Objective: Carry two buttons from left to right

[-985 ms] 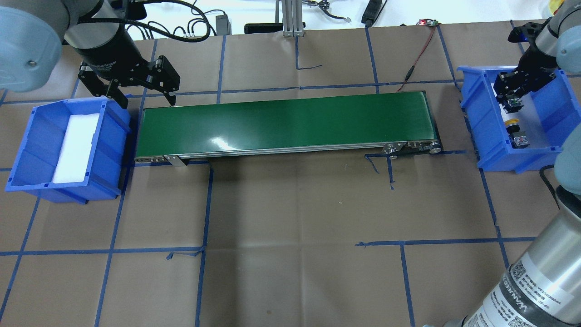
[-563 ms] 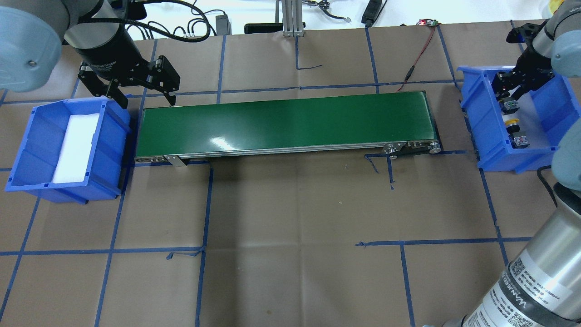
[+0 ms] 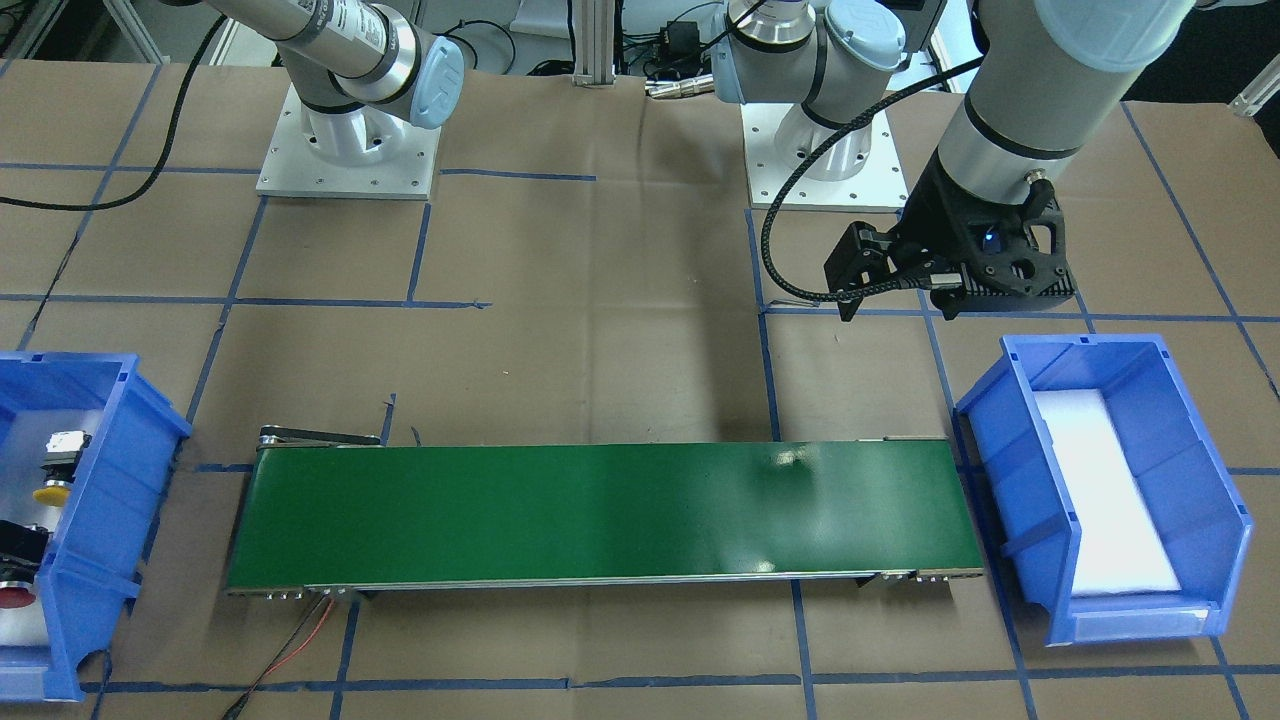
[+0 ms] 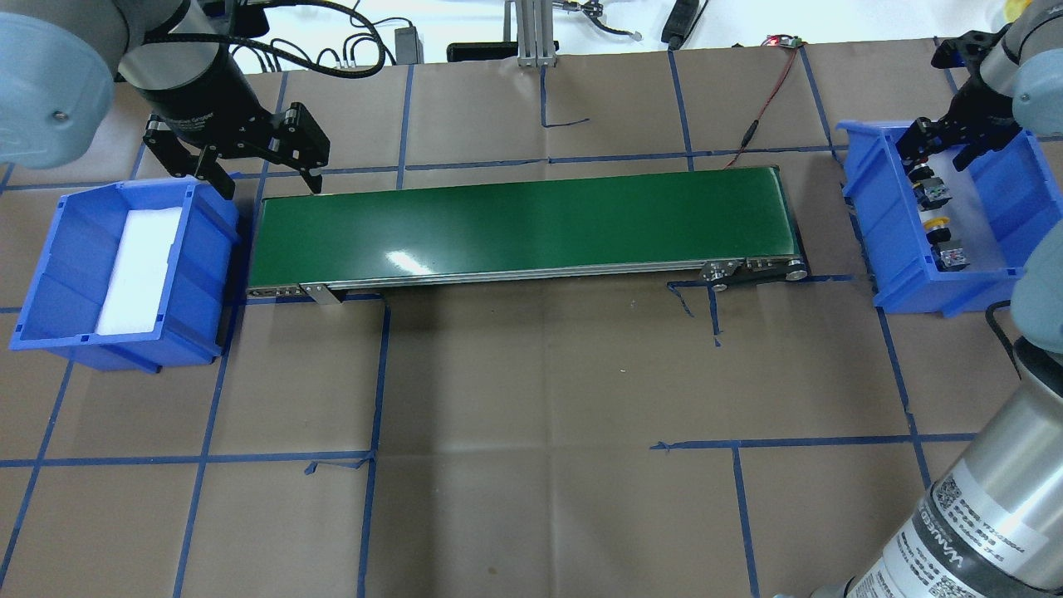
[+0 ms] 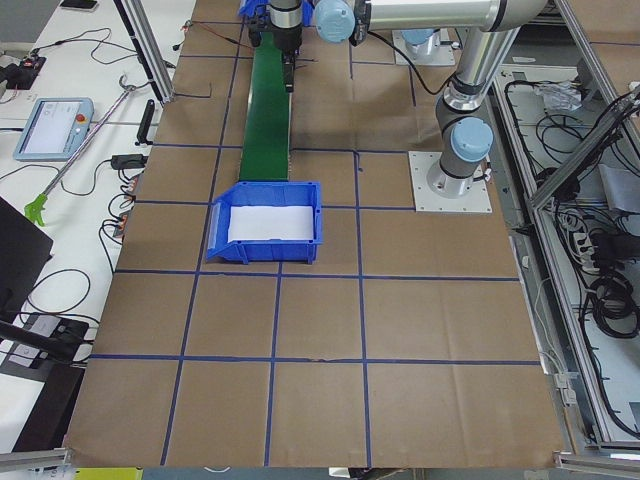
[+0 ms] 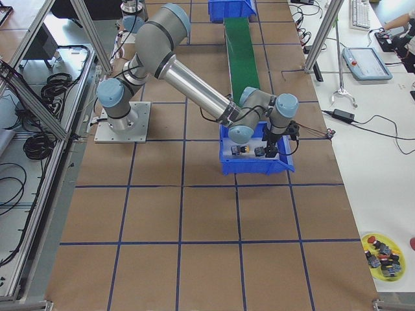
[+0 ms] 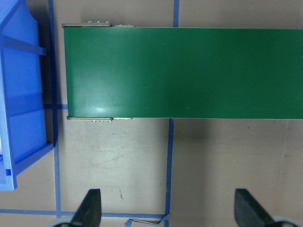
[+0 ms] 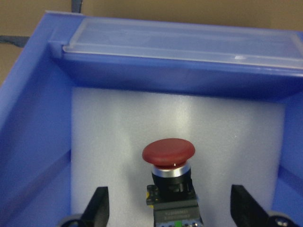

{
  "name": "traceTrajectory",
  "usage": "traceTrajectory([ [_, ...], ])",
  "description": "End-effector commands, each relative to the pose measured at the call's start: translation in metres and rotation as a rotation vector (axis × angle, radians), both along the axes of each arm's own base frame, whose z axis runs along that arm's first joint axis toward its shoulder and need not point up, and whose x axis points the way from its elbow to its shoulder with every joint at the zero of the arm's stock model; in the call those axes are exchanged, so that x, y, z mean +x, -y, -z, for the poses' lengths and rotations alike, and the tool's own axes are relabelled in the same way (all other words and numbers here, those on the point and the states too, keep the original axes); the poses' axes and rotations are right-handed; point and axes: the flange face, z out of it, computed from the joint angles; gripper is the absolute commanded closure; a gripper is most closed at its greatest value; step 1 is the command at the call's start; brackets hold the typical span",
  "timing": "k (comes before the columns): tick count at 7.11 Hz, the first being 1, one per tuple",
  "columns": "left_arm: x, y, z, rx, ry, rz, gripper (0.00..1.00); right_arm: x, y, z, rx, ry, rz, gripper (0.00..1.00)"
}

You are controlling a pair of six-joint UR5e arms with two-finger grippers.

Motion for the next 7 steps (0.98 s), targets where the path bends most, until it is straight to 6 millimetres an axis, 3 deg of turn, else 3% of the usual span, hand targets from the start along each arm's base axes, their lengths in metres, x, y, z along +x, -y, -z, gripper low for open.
traceTrajectory([
  [1, 0.000, 0.000, 0.000, 0.000, 0.000, 0.000, 0.00, 0.014, -0.012, -0.072, -0.079, -0.039, -0.015, 0.00],
  [3, 0.000, 0.000, 0.000, 0.000, 0.000, 0.000, 0.00, 0.039, -0.052, -0.164, -0.145, -0.077, -0.025, 0.00],
  [4, 0.000, 0.000, 0.000, 0.000, 0.000, 0.000, 0.00, 0.064, -0.080, -0.188, -0.117, -0.059, -0.033, 0.00],
  [5, 0.000, 0.000, 0.000, 0.000, 0.000, 0.000, 0.00, 0.105, -0.103, -0.214, -0.122, -0.064, 0.006, 0.00],
  [7, 0.000, 0.000, -0.001, -0.001, 0.000, 0.000, 0.00, 0.174, -0.141, -0.233, -0.066, -0.021, 0.171, 0.00],
])
